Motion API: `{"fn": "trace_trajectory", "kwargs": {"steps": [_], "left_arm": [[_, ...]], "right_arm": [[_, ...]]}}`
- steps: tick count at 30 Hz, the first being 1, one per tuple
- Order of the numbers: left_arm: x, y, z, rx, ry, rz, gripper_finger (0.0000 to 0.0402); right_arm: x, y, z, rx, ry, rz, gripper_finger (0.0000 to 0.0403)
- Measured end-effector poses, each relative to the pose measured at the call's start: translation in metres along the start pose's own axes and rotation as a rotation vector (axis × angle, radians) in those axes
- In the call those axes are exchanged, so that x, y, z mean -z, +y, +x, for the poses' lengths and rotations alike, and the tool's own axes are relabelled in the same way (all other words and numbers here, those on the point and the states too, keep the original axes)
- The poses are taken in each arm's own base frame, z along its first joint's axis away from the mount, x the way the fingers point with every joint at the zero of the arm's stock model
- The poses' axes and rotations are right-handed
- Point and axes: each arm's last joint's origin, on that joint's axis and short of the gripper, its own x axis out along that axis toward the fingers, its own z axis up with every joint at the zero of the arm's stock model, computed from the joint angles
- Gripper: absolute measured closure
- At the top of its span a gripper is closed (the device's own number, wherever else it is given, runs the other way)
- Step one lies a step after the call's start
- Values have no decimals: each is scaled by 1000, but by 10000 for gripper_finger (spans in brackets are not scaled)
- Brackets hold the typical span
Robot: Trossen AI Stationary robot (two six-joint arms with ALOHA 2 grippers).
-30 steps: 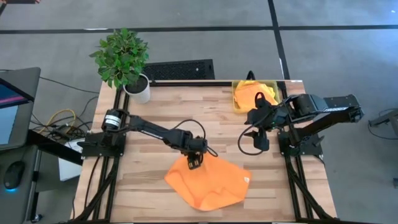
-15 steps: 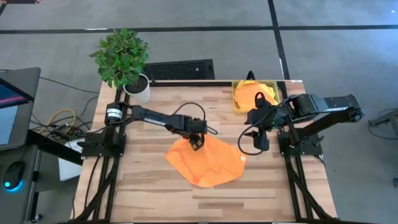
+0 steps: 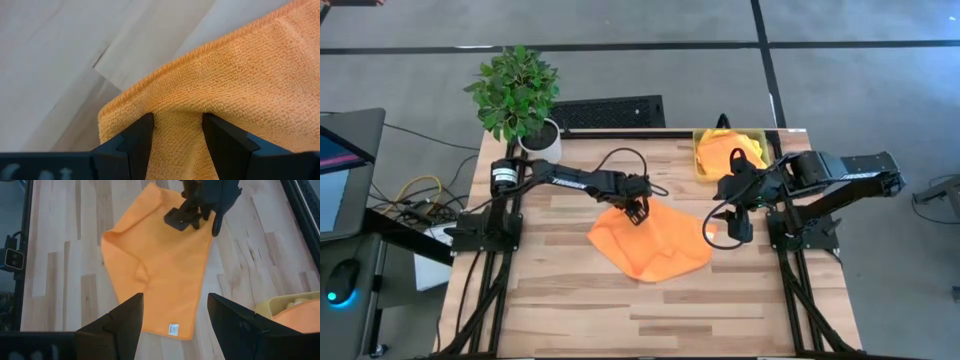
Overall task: Fold microfiber towels
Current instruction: Fold the orange microfiber towel
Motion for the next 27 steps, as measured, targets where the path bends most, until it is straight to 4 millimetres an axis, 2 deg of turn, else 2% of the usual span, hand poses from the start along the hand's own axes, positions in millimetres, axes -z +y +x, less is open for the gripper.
{"fn": "trace_trajectory", "kwargs": {"steps": [7,12,16,20,27], "left_arm": [[-1,1,-11,12,-20,-1,232],[-8,0,-52,64,-113,10,232],[-5,-1,-84,96,-149,53,232],[7,-6,-116,117,-156,119,232],[38,-23,-147,176,-76,172,232]], "right_arm": [[0,0,0,0,0,0,159],[0,0,0,1,3,-1,159],[0,0,0,1,5,-1,159],[1,0,1,2,11,-2,159],[-1,1,4,4,18,-3,159]]}}
